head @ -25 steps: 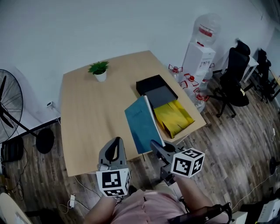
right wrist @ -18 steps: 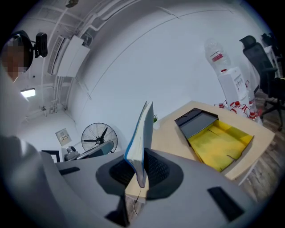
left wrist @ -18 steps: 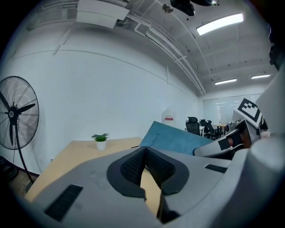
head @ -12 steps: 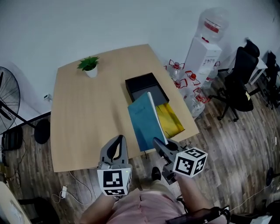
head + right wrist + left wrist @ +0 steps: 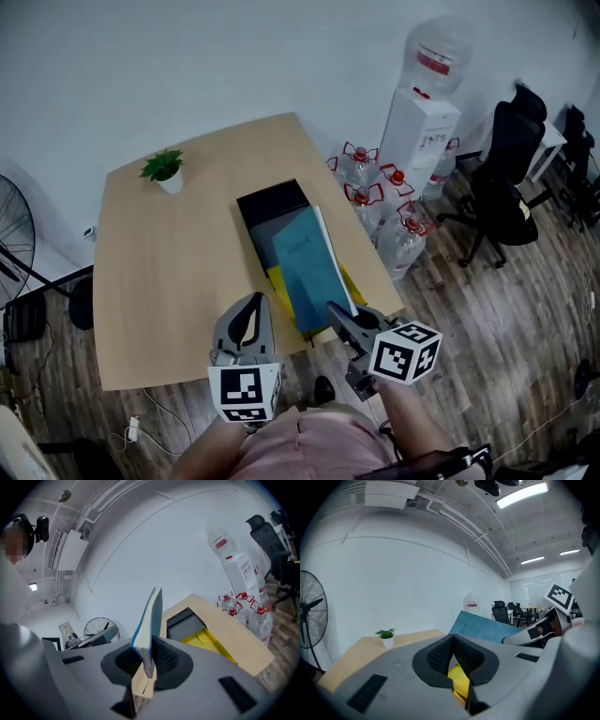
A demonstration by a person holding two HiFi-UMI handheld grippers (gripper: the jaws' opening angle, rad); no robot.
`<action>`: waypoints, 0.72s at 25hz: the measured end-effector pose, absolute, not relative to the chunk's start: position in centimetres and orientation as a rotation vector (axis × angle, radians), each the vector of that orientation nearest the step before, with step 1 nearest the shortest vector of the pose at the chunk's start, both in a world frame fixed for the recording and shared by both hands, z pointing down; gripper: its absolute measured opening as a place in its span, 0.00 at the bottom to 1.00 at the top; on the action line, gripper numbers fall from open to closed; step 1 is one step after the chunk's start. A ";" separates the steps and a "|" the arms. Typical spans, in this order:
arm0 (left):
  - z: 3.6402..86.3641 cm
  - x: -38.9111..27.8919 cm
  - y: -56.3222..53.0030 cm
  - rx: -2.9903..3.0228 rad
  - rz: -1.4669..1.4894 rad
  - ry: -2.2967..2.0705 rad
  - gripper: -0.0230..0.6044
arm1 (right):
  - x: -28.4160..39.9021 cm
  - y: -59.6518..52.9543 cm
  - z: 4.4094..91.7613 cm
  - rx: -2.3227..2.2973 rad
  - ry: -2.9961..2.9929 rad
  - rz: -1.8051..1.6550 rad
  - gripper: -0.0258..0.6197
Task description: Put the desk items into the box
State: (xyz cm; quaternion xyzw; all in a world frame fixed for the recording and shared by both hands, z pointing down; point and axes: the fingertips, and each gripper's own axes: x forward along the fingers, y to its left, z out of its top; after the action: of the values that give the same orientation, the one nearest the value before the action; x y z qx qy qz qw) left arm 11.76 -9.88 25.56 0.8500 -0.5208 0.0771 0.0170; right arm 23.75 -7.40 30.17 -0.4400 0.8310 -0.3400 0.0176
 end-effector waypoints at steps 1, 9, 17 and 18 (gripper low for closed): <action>25.5 12.6 -10.0 2.648 0.244 -1.611 0.05 | 24.4 -7.4 30.2 -1.369 2.582 -1.061 0.11; 26.9 15.4 -10.8 2.615 0.294 -1.606 0.05 | 26.9 -7.9 32.5 -1.341 2.579 -1.173 0.11; 31.0 15.6 -10.8 2.496 0.371 -1.611 0.05 | 27.9 -7.8 38.0 -1.237 2.440 -1.516 0.11; 31.7 15.6 -10.8 2.479 0.380 -1.609 0.05 | 28.0 -7.7 38.7 -1.216 2.411 -1.565 0.11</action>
State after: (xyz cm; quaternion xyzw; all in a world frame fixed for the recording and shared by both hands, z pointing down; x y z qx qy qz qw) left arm 15.62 -10.75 31.73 0.8293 -0.5381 0.1272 0.0808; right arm 27.99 -7.73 38.70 -0.3896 0.7725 -0.5013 0.0103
